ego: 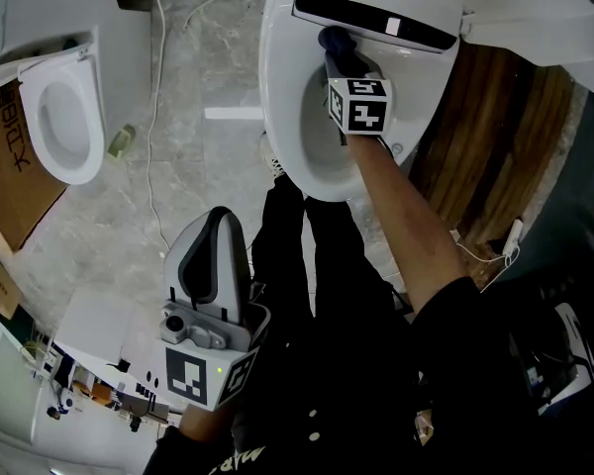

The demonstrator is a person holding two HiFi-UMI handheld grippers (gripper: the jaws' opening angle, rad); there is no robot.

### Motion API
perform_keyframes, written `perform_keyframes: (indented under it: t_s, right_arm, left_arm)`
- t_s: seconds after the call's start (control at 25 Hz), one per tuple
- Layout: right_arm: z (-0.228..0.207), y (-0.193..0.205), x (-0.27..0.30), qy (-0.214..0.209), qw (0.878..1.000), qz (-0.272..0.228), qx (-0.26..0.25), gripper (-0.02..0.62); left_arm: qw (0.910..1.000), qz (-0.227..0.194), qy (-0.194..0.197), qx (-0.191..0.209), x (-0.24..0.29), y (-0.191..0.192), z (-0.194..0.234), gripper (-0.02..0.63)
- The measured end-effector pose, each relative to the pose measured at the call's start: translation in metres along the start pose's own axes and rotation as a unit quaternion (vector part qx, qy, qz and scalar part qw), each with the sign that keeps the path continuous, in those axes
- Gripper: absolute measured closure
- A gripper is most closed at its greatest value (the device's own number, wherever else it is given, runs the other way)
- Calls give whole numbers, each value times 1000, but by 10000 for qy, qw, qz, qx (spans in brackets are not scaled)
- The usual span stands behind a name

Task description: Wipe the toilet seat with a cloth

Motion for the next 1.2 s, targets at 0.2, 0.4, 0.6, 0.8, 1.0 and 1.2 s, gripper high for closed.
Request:
perform_keyframes:
  t_s: [0.2,0.4,0.6,0.8,1.0,1.2]
  right_arm:
    - [-15,7,-5,135,9999,29,79,512]
    - [-27,13,-10,235,9996,64,127,512]
    - [-38,18,-14,309,9994,107,123,512]
    - [-51,23,-20,419,9989,128,143,512]
    - [-57,26,-24,442,9987,140,224,512]
    - [-61,27,-26,406,9988,153,229,512]
  left_arm:
    - [10000,21,37,20,1,1,-3,598]
    - [9999,67,70,59,1,3,-7,598]
    - [9999,20,93,66,2,2,-11,598]
    - [9999,3,114,68,3,2,-15,598]
    - [9999,12,112,89,0,3,-16,598]
    - [9999,-6,105,106,-3,2,-17,598]
Point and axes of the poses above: the fingertips, and each gripper's own axes: x forward along the fingers, z to its left, y out of its underside, the point moved 3 cm from there along -x, backward along the fingers, and after that the axes turned 4 degrees about -x, right-handed, at the moved point
